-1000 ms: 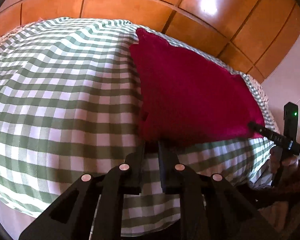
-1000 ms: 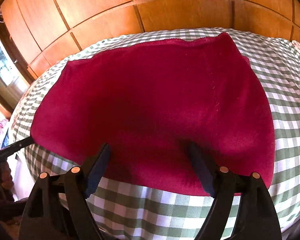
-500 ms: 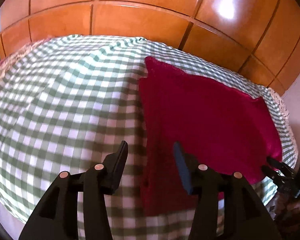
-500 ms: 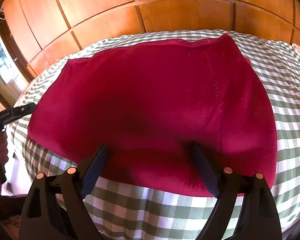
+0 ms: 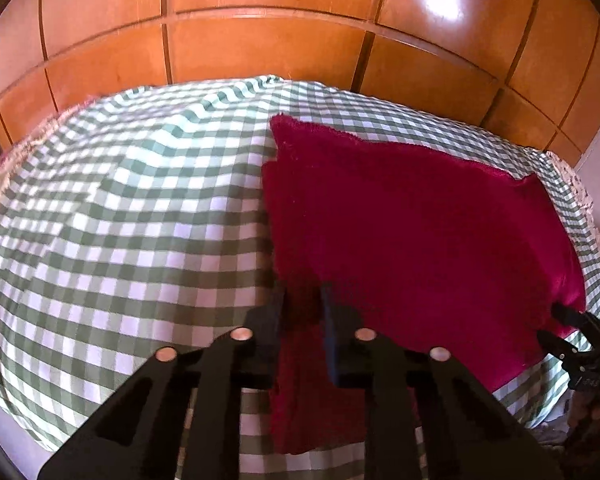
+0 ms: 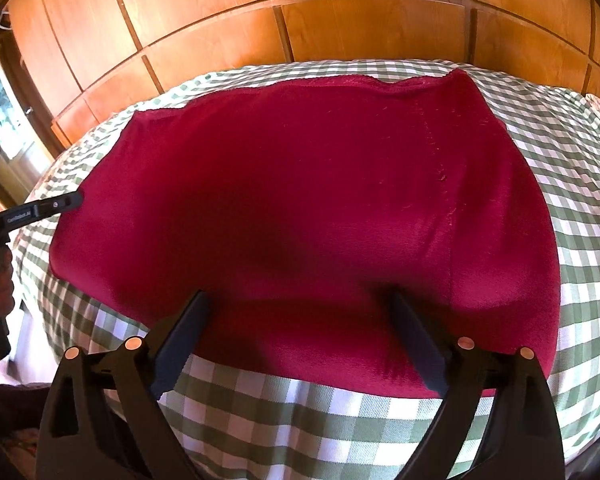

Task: Fold small clothes

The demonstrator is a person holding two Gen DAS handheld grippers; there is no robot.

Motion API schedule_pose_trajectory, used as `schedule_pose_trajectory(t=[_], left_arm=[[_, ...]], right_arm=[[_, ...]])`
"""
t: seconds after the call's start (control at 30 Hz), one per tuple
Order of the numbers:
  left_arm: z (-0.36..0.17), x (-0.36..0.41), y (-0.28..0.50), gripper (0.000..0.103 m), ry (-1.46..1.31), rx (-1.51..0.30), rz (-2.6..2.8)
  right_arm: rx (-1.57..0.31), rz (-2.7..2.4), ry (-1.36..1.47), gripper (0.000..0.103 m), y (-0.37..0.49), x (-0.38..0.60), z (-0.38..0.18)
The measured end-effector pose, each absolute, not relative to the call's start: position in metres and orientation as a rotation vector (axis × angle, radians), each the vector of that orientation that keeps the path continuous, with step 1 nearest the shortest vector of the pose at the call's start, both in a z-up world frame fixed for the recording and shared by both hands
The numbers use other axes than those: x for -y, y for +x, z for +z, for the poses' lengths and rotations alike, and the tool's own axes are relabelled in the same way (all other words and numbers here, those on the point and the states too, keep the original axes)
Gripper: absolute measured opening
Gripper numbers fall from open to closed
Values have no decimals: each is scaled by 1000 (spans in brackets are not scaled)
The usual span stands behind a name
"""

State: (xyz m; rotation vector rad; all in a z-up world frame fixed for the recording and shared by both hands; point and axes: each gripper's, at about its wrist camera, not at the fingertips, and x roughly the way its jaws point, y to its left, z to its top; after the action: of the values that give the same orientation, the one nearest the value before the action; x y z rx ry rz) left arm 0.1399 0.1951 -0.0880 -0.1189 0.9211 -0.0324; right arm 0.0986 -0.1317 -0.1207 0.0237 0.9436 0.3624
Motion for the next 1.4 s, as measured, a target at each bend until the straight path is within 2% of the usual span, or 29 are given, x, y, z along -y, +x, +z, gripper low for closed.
schedule_pose_trajectory(t=[0.37, 0.57, 0.63, 0.8, 0.97, 1.1, 1.4], left_arm=[[-80, -192, 139, 7, -71, -871, 18], [-123, -205, 160, 7, -134, -966, 91], [-123, -202, 159, 7, -122, -953, 99], [-101, -210, 150, 22, -173, -906, 88], [-72, -209, 137, 24, -201, -803, 51], [-69, -190, 134, 31, -208, -779, -57], [-87, -127, 153, 36, -164, -860, -206]], right_arm=[[-937, 353, 14, 93, 98, 127, -121], [-930, 346, 2, 94, 97, 124, -124], [-930, 348, 3, 94, 97, 125, -123], [-941, 349, -2, 95, 100, 125, -122], [-929, 392, 69, 95, 99, 140, -103], [-842, 300, 208, 95, 110, 187, -77], [-920, 183, 415, 95, 150, 259, -111]])
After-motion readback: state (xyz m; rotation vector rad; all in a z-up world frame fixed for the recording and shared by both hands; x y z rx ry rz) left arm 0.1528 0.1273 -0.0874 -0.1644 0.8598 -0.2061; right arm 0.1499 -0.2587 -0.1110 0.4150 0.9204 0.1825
